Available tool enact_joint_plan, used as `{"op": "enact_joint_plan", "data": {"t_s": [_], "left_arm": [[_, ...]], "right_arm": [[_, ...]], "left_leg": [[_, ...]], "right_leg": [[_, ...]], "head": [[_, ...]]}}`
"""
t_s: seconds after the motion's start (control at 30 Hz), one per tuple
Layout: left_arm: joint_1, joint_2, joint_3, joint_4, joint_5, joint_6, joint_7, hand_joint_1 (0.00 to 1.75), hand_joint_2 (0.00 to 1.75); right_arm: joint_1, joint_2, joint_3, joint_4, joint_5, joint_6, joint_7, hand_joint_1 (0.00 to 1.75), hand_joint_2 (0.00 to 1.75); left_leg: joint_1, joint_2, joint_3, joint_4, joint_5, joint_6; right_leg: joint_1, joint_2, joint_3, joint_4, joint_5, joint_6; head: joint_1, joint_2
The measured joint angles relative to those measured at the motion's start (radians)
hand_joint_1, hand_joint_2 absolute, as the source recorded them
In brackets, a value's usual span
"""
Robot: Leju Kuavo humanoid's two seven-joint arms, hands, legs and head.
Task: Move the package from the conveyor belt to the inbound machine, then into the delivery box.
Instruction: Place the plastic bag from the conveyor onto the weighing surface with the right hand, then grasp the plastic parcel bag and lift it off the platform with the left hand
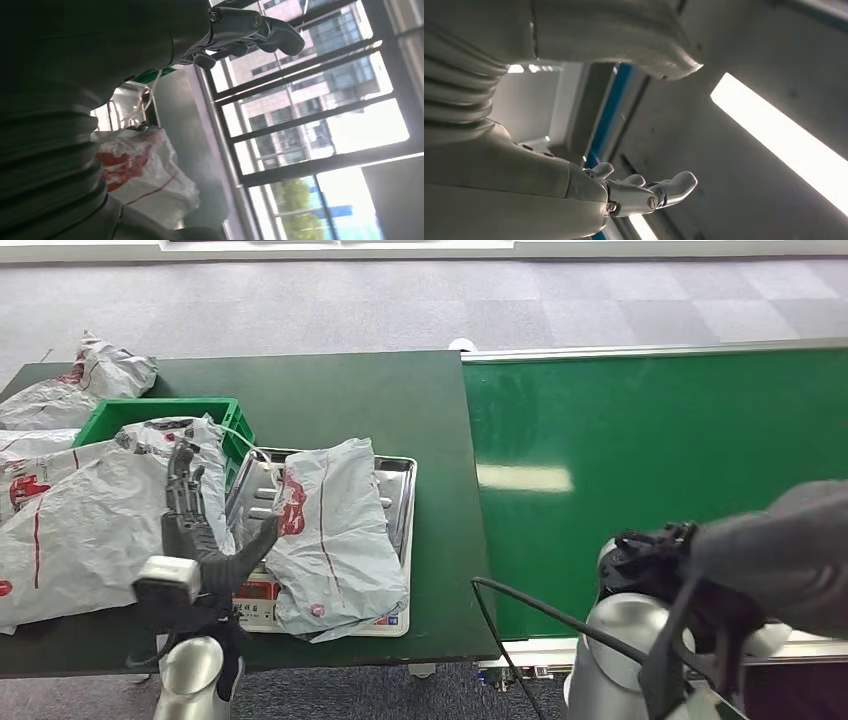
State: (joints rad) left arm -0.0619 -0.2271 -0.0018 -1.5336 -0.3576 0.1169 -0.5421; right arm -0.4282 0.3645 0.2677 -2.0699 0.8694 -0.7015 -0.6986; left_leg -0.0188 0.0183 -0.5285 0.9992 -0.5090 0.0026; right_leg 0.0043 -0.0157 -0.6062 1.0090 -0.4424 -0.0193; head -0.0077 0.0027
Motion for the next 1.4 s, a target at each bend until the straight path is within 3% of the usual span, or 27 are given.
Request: {"op": "enact_joint_plan", "data": {"t_s": [0.07, 0.3, 0.53, 0.67, 0.87, 0.9, 1.0, 1.03, 1.4], "left_arm": [[-0.02, 0.015, -0.023, 0.05, -0.091, 0.013, 0.042, 0.0, 1.75], [-0.057, 0.04, -0.06, 0.138, -0.161, 0.015, 0.082, 0.0, 1.75], [-0.153, 0.086, -0.188, 0.353, -0.701, -0.032, 0.314, 0.0, 1.75], [-0.209, 0.092, -0.247, 0.467, -0.817, 0.002, 0.363, 0.0, 1.75], [-0.243, 0.096, -0.287, 0.515, -0.905, 0.011, 0.427, 0.0, 1.75], [-0.247, 0.096, -0.291, 0.519, -0.923, 0.01, 0.444, 0.3, 1.75], [-0.252, 0.097, -0.3, 0.523, -0.968, 0.001, 0.485, 1.61, 1.75], [-0.252, 0.097, -0.303, 0.523, -0.978, -0.003, 0.493, 1.75, 1.75], [-0.241, 0.098, -0.308, 0.523, -1.01, -0.022, 0.508, 1.75, 1.75]], "right_arm": [[0.014, -0.001, -0.002, -0.066, 0.009, 0.001, 0.0, 0.0, 1.75], [0.03, -0.004, -0.006, -0.173, 0.013, 0.003, 0.0, 0.0, 1.75], [0.033, -0.006, -0.01, -0.187, -0.005, 0.004, 0.001, 0.0, 1.75], [0.039, -0.007, -0.016, -0.189, 0.001, 0.004, 0.001, 0.0, 1.75], [0.047, -0.009, -0.021, -0.202, 0.022, 0.004, 0.001, 0.0, 1.75], [0.049, -0.01, -0.022, -0.204, 0.024, 0.004, 0.001, 0.0, 1.75], [0.052, -0.01, -0.024, -0.206, 0.027, 0.004, 0.001, 0.0, 1.75], [0.054, -0.011, -0.025, -0.207, 0.028, 0.004, 0.001, 0.0, 1.75], [0.081, -0.018, -0.048, -0.225, 0.023, 0.004, 0.001, 0.0, 1.75]], "left_leg": [[0.0, 0.002, 0.0, 0.0, 0.0, 0.0], [0.001, 0.004, 0.001, 0.0, 0.0, 0.0], [0.0, 0.004, 0.002, 0.0, 0.0, 0.0], [0.0, 0.001, 0.005, 0.0, 0.0, 0.0], [0.0, 0.0, 0.007, -0.001, -0.003, 0.001], [0.0, 0.0, 0.007, -0.001, -0.004, 0.001], [0.0, 0.001, 0.011, -0.001, -0.005, 0.001], [0.0, 0.001, 0.012, -0.001, -0.005, 0.001], [0.001, 0.002, 0.015, -0.001, -0.005, 0.0]], "right_leg": [[0.0, 0.002, 0.0, 0.0, 0.0, 0.0], [0.001, 0.003, 0.0, 0.0, 0.001, -0.001], [0.0, 0.003, 0.001, 0.0, 0.001, -0.001], [0.0, 0.001, 0.006, 0.0, 0.0, 0.0], [-0.001, 0.001, 0.014, 0.0, -0.004, 0.002], [-0.001, 0.001, 0.017, 0.0, -0.005, 0.002], [-0.001, 0.001, 0.02, 0.0, -0.006, 0.002], [-0.001, 0.001, 0.021, 0.0, -0.006, 0.002], [0.0, 0.002, 0.02, 0.0, -0.005, 0.001]], "head": [[0.0, 0.0], [0.0, 0.0], [0.0, 0.0], [0.0, 0.0], [0.0, 0.0], [0.0, 0.0], [0.0, 0.0], [0.0, 0.0], [0.0, 0.0]]}}
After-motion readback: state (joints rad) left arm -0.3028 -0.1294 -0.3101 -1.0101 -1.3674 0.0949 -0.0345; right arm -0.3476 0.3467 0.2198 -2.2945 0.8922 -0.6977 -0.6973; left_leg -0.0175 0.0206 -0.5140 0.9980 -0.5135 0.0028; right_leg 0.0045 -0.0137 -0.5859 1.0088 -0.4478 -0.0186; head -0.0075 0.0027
